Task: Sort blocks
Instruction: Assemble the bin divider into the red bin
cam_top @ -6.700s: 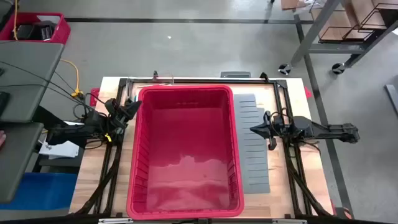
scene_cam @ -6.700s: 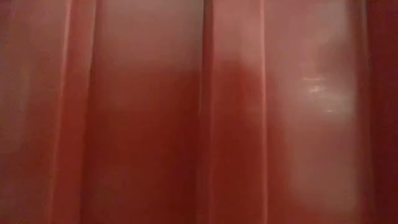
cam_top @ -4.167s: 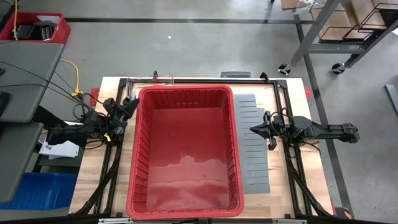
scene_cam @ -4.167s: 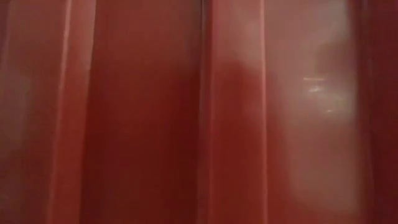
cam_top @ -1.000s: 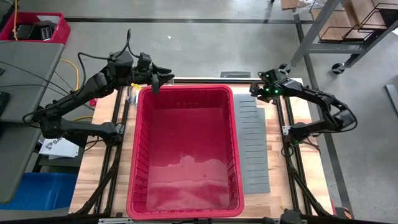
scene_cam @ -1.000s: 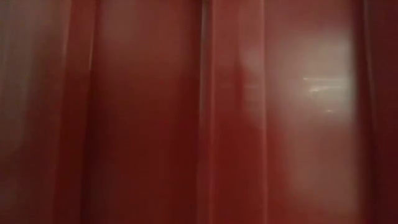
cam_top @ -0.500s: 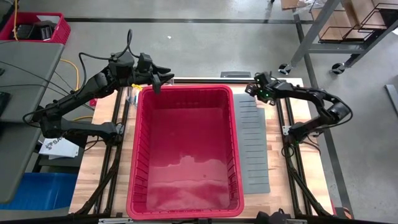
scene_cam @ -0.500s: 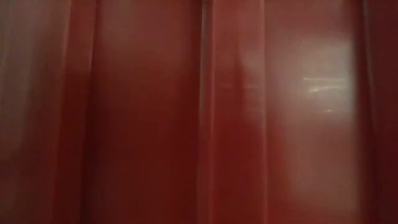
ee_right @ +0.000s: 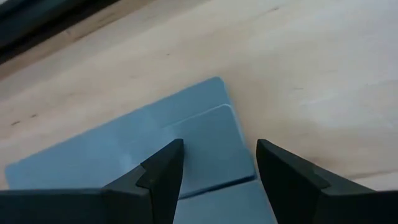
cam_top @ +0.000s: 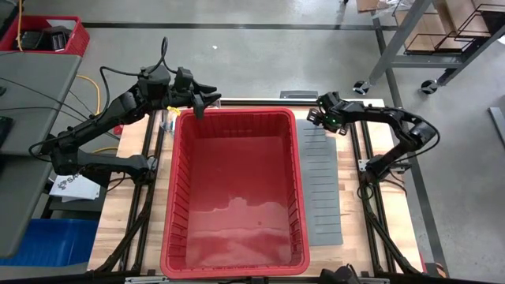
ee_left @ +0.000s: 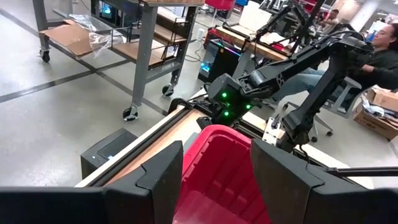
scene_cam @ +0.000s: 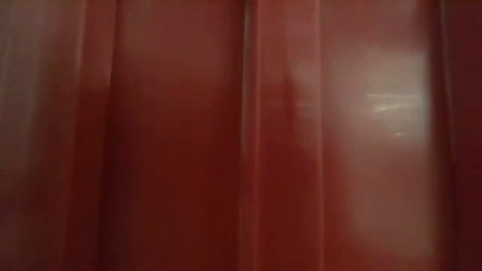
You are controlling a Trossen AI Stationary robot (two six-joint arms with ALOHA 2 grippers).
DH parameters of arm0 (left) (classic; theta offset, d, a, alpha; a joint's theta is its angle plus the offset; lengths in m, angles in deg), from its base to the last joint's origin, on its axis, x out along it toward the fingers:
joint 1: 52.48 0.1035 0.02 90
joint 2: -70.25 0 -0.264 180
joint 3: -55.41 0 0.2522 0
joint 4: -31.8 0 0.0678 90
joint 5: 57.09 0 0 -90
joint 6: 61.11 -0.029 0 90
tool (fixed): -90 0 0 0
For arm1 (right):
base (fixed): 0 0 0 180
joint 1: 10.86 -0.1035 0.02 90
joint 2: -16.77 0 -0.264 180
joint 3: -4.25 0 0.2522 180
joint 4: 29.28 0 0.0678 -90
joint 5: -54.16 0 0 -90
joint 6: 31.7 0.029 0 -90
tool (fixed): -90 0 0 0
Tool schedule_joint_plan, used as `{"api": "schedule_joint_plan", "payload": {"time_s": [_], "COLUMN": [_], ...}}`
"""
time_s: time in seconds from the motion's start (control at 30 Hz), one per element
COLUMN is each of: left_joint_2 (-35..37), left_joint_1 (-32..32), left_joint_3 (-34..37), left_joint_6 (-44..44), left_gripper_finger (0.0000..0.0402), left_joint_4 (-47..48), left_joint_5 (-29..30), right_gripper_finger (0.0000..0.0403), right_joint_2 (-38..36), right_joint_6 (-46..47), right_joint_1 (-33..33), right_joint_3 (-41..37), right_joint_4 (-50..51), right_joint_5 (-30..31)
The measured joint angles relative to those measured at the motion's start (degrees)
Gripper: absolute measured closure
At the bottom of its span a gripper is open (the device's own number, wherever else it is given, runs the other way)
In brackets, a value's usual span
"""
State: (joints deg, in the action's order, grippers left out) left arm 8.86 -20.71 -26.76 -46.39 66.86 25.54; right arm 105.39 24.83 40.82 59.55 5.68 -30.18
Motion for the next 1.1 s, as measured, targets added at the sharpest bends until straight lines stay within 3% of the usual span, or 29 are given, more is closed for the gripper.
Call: {"api": "schedule_joint_plan", "payload": {"time_s": [0.7,0.8,0.93,1.1], "left_joint_2": [0.00,0.00,0.00,0.00], "left_joint_1": [0.04,0.04,0.04,0.02], "left_joint_3": [0.00,0.00,0.00,0.00], "left_joint_6": [-3.97,-4.36,-4.34,-3.90], "left_gripper_finger": [0.0216,0.0216,0.0216,0.0216], "left_joint_4": [0.46,0.54,0.70,0.78], "left_joint_5": [0.15,0.15,0.14,0.11], "right_gripper_finger": [0.0209,0.0221,0.0237,0.0242], "right_joint_2": [-0.11,-0.11,-0.11,-0.11], "right_joint_6": [-12.09,-14.34,-16.13,-16.09], "right_joint_1": [0.11,-0.25,-0.46,-0.34], "right_joint_3": [0.00,0.01,0.00,0.00], "right_joint_4": [-7.27,-7.32,-7.65,-13.55], "right_joint_5": [-19.41,-19.57,-13.92,-12.78]}}
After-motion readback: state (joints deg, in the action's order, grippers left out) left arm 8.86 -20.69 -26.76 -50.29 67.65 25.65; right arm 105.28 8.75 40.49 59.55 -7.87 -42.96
